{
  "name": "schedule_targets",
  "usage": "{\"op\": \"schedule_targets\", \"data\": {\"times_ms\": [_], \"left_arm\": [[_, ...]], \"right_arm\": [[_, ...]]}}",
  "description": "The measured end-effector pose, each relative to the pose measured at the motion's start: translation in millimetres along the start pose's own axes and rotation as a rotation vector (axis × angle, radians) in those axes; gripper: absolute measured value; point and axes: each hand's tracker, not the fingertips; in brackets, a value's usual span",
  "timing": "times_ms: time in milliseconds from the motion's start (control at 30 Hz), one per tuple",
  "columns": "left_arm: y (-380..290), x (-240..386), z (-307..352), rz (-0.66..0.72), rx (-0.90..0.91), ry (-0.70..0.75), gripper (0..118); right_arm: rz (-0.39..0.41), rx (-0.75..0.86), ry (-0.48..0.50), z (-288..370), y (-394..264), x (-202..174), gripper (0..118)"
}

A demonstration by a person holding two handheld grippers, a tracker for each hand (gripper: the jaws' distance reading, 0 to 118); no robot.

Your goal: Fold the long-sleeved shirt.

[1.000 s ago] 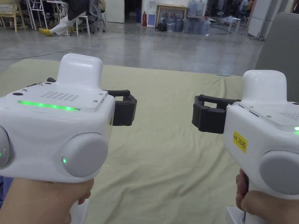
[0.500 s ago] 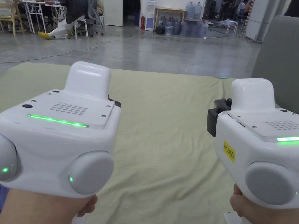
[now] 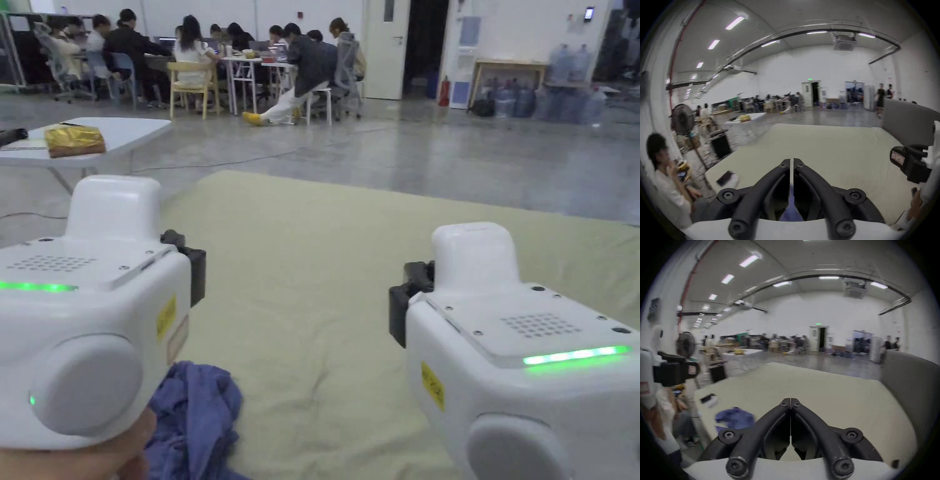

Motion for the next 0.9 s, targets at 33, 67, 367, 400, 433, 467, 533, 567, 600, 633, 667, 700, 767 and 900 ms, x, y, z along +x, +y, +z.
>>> {"op": "schedule_targets", "data": {"times_ms": [33, 67, 367, 400, 433, 467, 533, 567, 600, 633, 667, 700, 767, 900], "left_arm": [[-2, -21, 7, 0.007, -0.002, 0.049, 0], [-4, -38, 13, 0.005, -0.008, 0.090, 0], [-35, -96, 10, 0.016, -0.069, 0.088, 6], [-42, -94, 0, 0.030, -0.085, 0.063, 19], [-51, -93, -13, 0.045, -0.106, 0.032, 32], [-61, -92, -26, 0.063, -0.144, -0.005, 55], [-88, -91, -68, 0.118, -0.311, -0.101, 76], [-100, -90, -83, 0.155, -0.346, -0.130, 80], [-113, -86, -99, 0.150, -0.389, -0.110, 90], [-125, -79, -116, 0.113, -0.433, -0.082, 92], [-134, -75, -131, 0.088, -0.461, -0.072, 95], [-144, -72, -148, 0.083, -0.484, -0.080, 97], [-157, -60, -171, 0.072, -0.564, -0.108, 104], [-184, -47, -225, 0.179, -0.714, -0.197, 104]], "right_arm": [[-0.008, 0.000, 0.070, -6, 5, -23, 0], [-0.018, 0.000, 0.134, -9, 9, -42, 0], [-0.089, -0.067, 0.295, -17, 8, -78, 0], [-0.087, -0.079, 0.274, -17, 5, -70, 0], [-0.080, -0.089, 0.248, -16, 3, -63, 0], [-0.070, -0.095, 0.223, -14, 2, -55, 0], [-0.047, -0.117, 0.175, -12, -6, -40, 0], [-0.042, -0.128, 0.162, -11, -10, -35, 0], [-0.037, -0.143, 0.149, -12, -13, -29, 0], [-0.034, -0.157, 0.139, -13, -18, -24, 0], [-0.033, -0.169, 0.133, -14, -23, -20, 0], [-0.031, -0.186, 0.124, -16, -28, -16, 0], [-0.033, -0.219, 0.114, -20, -38, -12, 0], [-0.051, -0.264, 0.115, -27, -52, -5, 0]]}}
